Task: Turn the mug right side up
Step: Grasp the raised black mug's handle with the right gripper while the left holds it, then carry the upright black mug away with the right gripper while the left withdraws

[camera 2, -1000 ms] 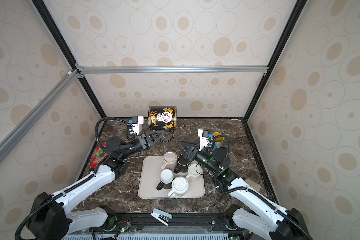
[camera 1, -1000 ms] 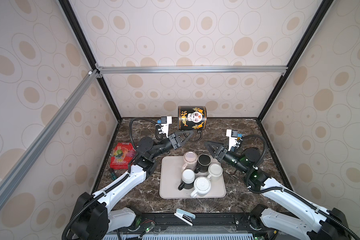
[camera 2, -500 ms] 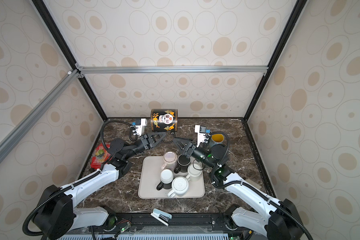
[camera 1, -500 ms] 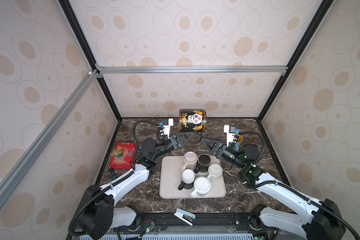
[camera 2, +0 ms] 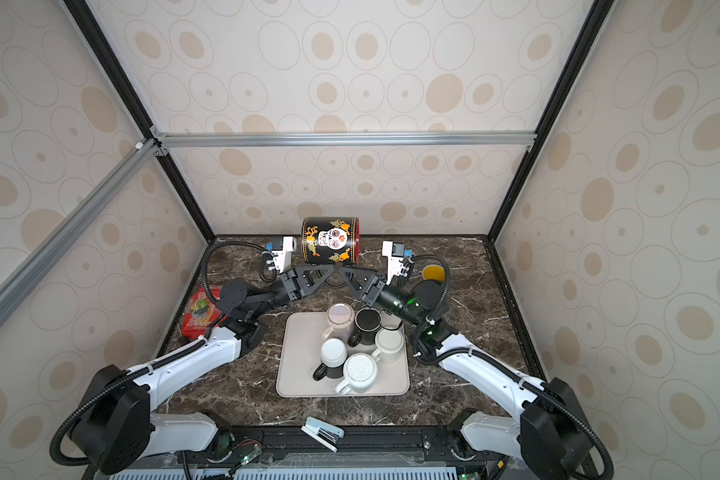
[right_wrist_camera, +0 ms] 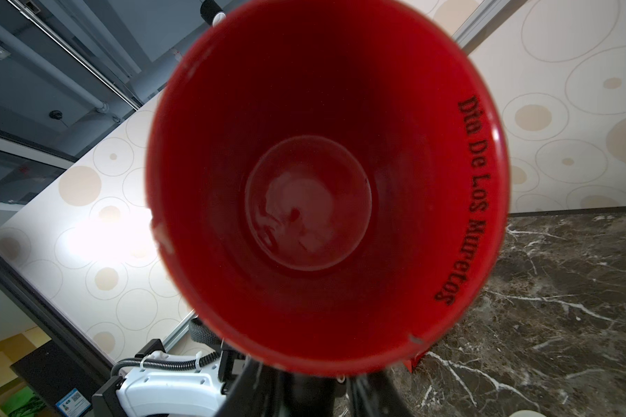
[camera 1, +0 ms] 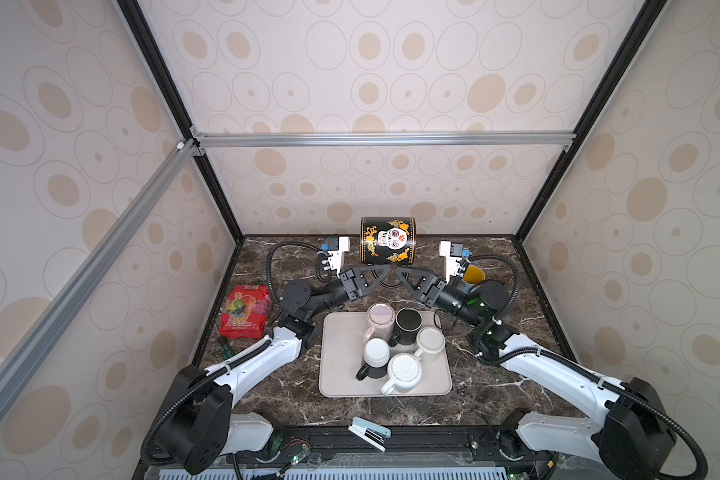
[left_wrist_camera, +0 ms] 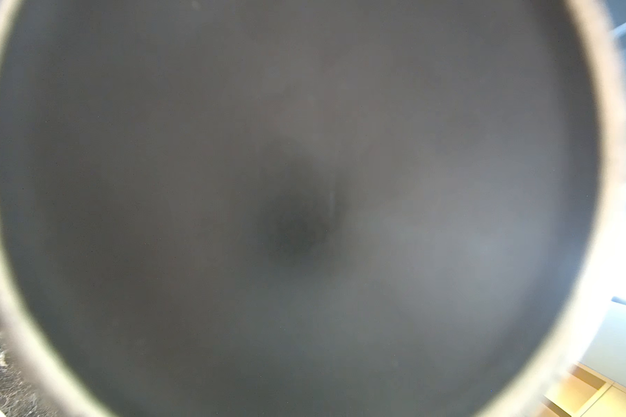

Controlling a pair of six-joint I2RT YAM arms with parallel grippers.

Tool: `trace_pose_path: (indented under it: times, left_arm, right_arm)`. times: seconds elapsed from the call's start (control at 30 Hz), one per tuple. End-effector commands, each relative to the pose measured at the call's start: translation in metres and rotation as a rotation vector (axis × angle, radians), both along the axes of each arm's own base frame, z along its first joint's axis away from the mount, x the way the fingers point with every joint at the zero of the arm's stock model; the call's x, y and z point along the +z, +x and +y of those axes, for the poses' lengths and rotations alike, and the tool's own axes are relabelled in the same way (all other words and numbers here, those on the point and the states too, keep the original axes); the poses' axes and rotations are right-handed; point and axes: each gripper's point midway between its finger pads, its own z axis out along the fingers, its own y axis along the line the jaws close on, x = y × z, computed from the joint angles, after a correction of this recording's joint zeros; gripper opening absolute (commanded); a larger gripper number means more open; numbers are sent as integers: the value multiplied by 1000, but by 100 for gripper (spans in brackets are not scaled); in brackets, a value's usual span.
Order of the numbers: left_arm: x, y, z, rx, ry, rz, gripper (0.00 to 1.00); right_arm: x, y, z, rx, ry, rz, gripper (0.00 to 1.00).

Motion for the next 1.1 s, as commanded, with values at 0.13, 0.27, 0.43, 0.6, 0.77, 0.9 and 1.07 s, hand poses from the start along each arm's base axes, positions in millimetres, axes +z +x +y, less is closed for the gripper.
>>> trace_pose_path:
  times: [0.13,0.27,0.43,0.6,0.77,0.9,1.07]
  left_arm:
    - [52,-33,3,-53,-125,-207,0]
    - [43,-30,0,-57,-110,-186,0]
    - [10,2,4,63,50,-99,100]
    - [-32,38,54,425,384,-92,100]
    - [-52,46,109,539,428,6,100]
    - [-85,52,117,526,550,70,100]
    - [-109,50,113,492,612,33,100]
  right_arm:
    - [29,0,-1,17,78,-39,9]
    - [29,1,-2,8,71,-30,0]
    - [31,4,-7,-39,34,-40,0]
    - [31,18,-24,-103,-9,-24,0]
    - [-4,50,-51,-335,-252,68,0]
    - [-39,80,-83,-558,-599,170,0]
    - [-65,114,-117,-750,-965,254,0]
